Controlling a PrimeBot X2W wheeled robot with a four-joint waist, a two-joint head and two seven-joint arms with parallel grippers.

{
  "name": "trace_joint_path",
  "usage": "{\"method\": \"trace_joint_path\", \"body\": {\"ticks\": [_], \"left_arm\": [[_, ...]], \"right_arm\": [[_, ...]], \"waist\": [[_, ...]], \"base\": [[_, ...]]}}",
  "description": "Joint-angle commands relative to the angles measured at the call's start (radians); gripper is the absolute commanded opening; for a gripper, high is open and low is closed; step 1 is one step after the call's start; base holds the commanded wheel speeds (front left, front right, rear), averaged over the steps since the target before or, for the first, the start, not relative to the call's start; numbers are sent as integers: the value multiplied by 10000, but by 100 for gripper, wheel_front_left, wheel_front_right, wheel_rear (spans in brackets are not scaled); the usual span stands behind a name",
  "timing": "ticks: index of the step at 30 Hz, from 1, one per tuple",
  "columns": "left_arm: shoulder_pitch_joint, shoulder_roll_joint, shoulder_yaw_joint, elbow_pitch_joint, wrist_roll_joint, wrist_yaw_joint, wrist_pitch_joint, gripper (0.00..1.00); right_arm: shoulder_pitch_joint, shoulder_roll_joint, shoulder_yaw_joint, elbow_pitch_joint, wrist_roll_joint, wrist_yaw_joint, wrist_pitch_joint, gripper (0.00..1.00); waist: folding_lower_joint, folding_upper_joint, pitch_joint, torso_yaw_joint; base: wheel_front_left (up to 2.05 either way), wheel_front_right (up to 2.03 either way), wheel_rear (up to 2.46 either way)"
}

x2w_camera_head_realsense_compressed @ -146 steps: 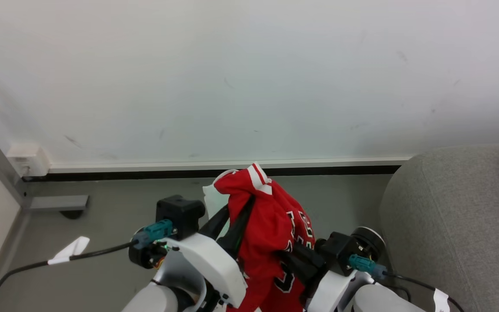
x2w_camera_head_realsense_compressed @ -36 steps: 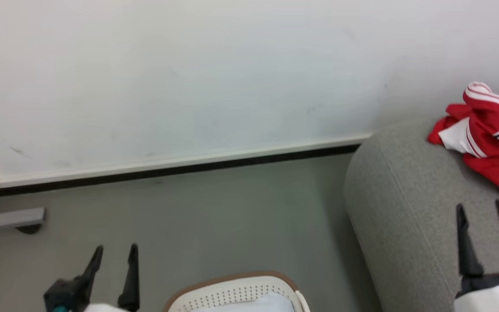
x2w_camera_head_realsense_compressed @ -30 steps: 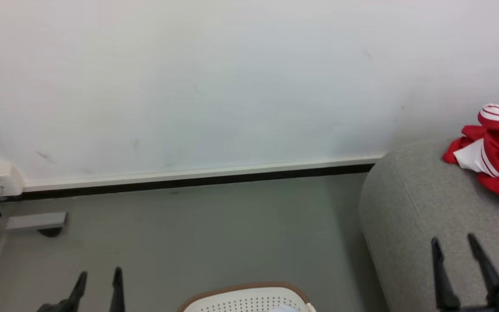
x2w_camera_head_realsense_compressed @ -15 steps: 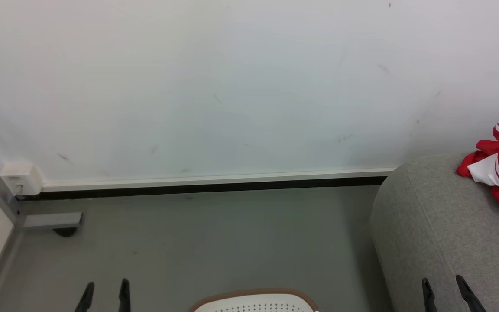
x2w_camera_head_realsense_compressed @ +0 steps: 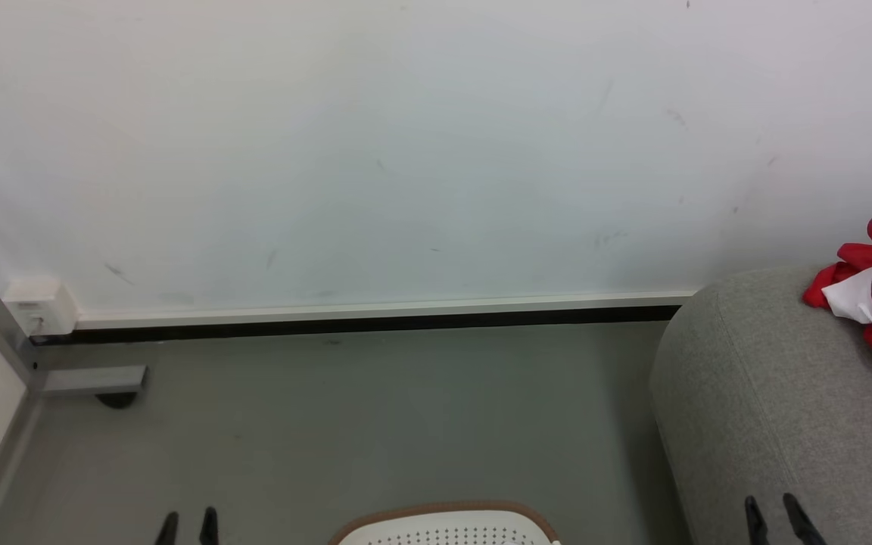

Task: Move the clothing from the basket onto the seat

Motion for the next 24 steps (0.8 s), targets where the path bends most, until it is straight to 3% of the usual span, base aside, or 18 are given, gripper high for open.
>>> {"method": "trace_joint_path", "body": {"ticks": [1,24], "left_arm": [[-14,-51,32,81,-111,-34,53,0],[-690,-471,698,222,-3762,-766,1107,0]], "right_arm": [[-30,7,-38,79,111,0,53,0],[-601,-4,-253,-14,4379,-5,1103,0]], "waist": [[0,0,5,3],[0,0,156,75]], "base": [[0,0,0],[0,0,0]]}}
